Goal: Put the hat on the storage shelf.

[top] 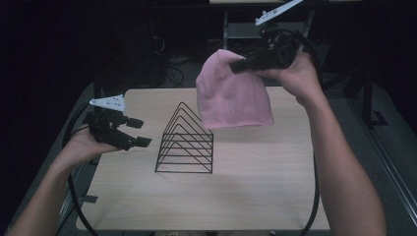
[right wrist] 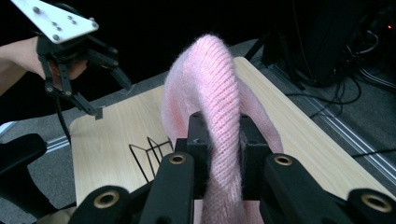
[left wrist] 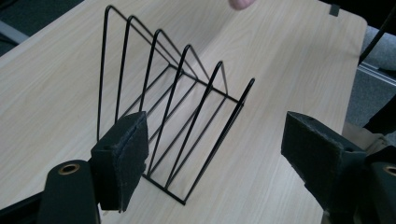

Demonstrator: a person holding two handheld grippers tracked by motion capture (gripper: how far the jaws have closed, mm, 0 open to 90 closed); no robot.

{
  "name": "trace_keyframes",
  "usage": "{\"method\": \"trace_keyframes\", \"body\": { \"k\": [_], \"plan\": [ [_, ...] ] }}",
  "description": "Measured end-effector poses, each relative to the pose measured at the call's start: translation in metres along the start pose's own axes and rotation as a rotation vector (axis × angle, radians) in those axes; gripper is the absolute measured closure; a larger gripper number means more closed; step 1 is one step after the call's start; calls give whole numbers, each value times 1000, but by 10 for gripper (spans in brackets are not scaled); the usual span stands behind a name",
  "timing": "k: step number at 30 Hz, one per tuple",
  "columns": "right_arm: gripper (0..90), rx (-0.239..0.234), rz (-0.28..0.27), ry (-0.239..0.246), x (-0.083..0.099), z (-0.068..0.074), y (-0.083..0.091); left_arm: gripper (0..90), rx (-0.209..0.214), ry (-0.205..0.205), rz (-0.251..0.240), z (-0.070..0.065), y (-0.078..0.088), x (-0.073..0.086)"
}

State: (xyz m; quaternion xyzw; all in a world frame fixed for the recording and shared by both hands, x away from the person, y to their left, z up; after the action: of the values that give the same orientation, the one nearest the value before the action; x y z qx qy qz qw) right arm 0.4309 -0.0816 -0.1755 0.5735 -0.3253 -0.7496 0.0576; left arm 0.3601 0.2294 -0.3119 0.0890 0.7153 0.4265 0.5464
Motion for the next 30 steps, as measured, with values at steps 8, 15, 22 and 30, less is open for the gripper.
{"method": "trace_keyframes", "body": {
  "k": [8,15,22,30],
  "plan": [
    [786,-38,-1,36,-20,11,-15,234,2,-13,18,2,-2,-9],
    [786,-65,-4,57,-30,17,-24,234,42,9,-13,4,-2,-16],
    [785,-84,-12,77,-39,27,-32,234,46,-8,-12,3,-3,-22],
    [785,-110,-18,103,-52,39,-44,234,52,-7,-34,4,-2,-26]
  ]
}}
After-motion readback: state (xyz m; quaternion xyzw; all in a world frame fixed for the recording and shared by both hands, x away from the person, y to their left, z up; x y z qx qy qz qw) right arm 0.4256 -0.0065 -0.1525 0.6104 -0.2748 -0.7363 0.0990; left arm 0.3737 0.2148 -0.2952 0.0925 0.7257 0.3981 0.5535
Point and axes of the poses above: each handheld gripper's, and its own axes: y roughly backward along the jaws, x roughly out of its underside, z roughly to its left, the point moved 7 cm from there along -y, roughly forward along the jaws, and after that the axes turned 3 degrees about -x, right-handed, at the moved point
